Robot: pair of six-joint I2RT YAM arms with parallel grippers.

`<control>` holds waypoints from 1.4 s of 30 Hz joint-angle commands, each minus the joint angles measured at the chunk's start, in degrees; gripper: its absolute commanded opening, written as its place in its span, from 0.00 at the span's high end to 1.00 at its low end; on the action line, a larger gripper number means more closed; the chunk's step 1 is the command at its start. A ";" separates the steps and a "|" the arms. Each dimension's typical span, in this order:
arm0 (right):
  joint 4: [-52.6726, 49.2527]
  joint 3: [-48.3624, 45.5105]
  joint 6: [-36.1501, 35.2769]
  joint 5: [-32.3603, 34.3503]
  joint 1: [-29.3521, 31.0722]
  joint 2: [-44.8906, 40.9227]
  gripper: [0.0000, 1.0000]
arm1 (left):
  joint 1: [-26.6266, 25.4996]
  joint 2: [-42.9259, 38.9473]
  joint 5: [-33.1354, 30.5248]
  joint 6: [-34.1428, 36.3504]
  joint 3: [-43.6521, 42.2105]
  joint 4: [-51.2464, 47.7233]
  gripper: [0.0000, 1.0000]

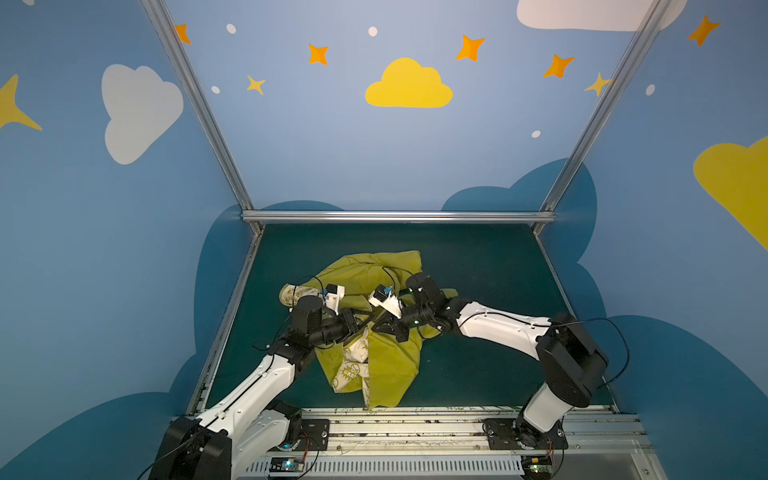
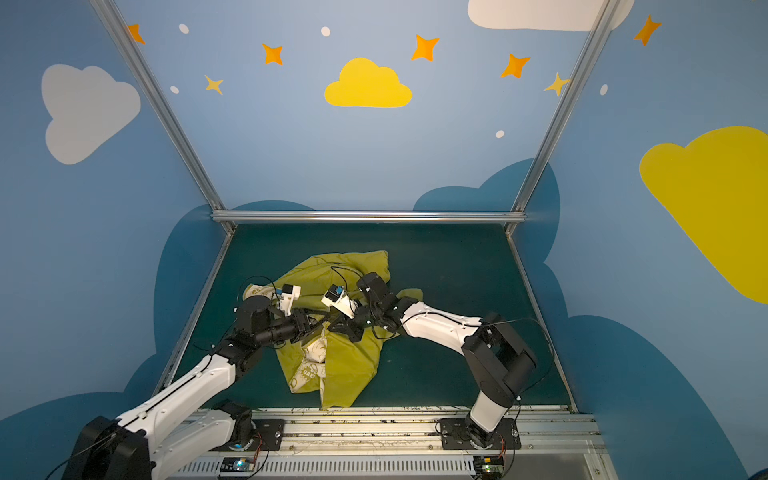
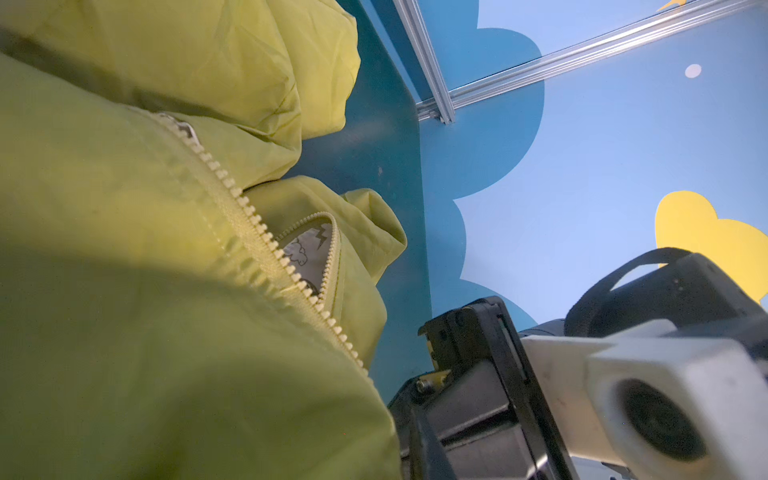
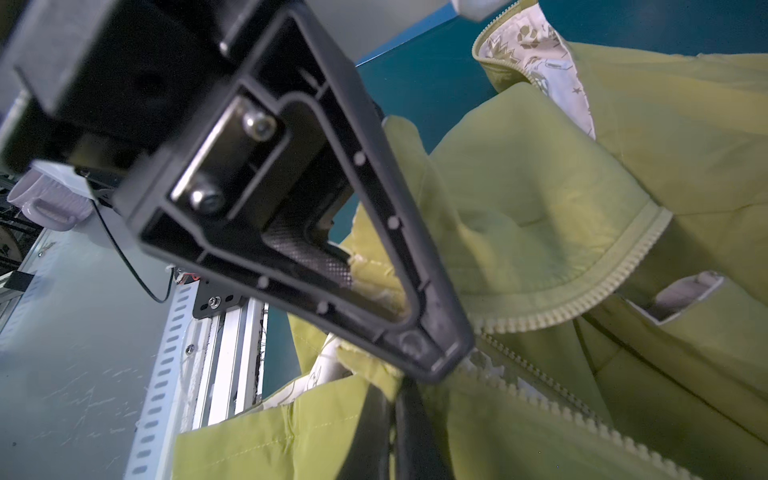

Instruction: Zip up the jacket

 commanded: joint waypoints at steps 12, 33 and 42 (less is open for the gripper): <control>-0.90 -0.40 -1.04 -1.02 1.00 -1.78 0.92 | -0.79 0.49 0.10 1.87 2.07 1.49 0.92; 5.23 -2.97 19.24 -21.27 -9.37 -6.00 0.67 | 0.52 -0.82 7.04 -2.22 -4.81 21.00 0.97; 10.12 -1.59 23.30 -21.82 -9.37 -2.39 0.71 | 0.52 -0.69 7.70 -3.02 -4.83 22.36 0.97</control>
